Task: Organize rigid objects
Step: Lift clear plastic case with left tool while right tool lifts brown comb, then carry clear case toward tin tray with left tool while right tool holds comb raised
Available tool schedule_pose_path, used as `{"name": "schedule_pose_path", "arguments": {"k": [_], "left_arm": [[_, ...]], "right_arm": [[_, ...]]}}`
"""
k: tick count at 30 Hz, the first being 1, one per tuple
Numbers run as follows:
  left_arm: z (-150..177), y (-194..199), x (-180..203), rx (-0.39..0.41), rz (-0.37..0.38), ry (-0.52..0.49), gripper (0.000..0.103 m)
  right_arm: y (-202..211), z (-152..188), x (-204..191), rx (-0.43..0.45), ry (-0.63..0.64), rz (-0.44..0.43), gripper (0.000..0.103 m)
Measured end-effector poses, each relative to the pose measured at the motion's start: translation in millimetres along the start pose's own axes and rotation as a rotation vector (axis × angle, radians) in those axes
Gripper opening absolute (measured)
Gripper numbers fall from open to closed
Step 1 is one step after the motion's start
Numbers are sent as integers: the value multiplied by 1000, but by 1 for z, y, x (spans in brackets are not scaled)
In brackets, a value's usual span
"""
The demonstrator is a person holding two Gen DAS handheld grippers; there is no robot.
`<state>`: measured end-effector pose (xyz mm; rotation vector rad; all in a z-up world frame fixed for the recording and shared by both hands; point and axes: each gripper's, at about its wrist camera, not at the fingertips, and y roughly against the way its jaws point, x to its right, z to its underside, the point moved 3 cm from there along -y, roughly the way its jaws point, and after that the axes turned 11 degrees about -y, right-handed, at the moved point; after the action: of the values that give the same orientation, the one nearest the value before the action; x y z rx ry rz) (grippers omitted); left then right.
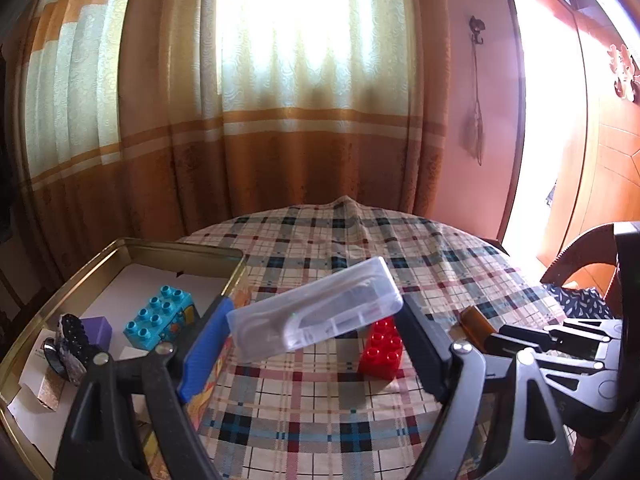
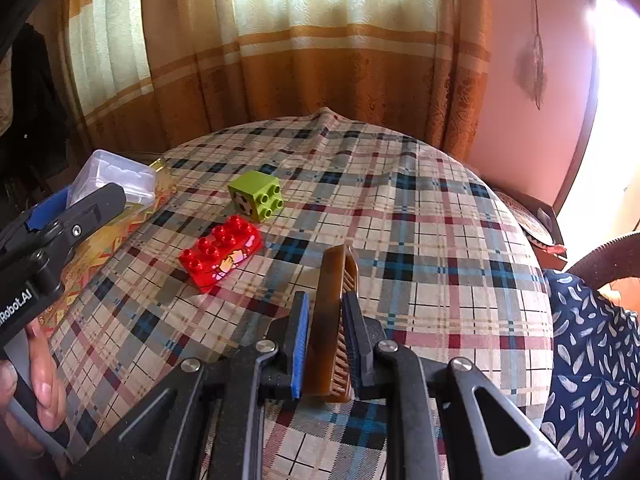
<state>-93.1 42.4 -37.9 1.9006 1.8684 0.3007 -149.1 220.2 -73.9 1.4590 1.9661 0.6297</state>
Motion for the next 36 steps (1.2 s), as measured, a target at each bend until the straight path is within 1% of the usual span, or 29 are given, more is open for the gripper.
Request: {"name": "schedule_pose_path", "arguments": {"k": [9, 13, 16, 18, 19, 20, 22, 23, 26, 28, 29, 30, 32, 36], "left_arm": [[2, 2, -2, 2, 0, 4, 83], [2, 2, -3, -1, 2, 8, 83], [2, 1, -3, -3, 2, 3, 83], [2, 1, -3, -4, 3, 3, 83], [2, 1, -2, -4, 5, 4, 83], [2, 1, -2, -6, 10, 5, 83], [3, 0, -2, -9, 13, 6, 83], [3, -1, -1, -10, 16, 6, 83], [3, -3, 0, -17, 21, 2, 83], [3, -4, 2, -25, 26, -3, 83], [4, -5, 3, -31, 30, -4, 83], [4, -6, 2, -34, 32, -2, 83], [4, -8, 1, -42, 45, 5, 83], [6, -14, -2, -69, 64, 27, 83]], "right_arm": [[3, 0, -4, 16, 21, -7, 19], [1, 1, -6, 9, 27, 6, 19], [-1, 1, -9, -4, 46, -5, 19], [-3, 1, -12, -19, 53, 1, 25], [-4, 1, -14, -24, 60, -11, 34], [-4, 2, -16, -27, 64, -14, 40], [-7, 3, -18, -45, 68, -15, 40], [-12, 4, -19, -64, 73, 1, 40], [-13, 5, -19, -68, 73, 14, 40], [-15, 5, -16, -76, 66, 41, 41], [-24, 9, -13, -126, 54, 34, 40], [-25, 7, -11, -131, 39, 22, 40], [-25, 6, -7, -134, 19, 34, 40], [-23, 5, -8, -134, 26, 28, 40]]}}
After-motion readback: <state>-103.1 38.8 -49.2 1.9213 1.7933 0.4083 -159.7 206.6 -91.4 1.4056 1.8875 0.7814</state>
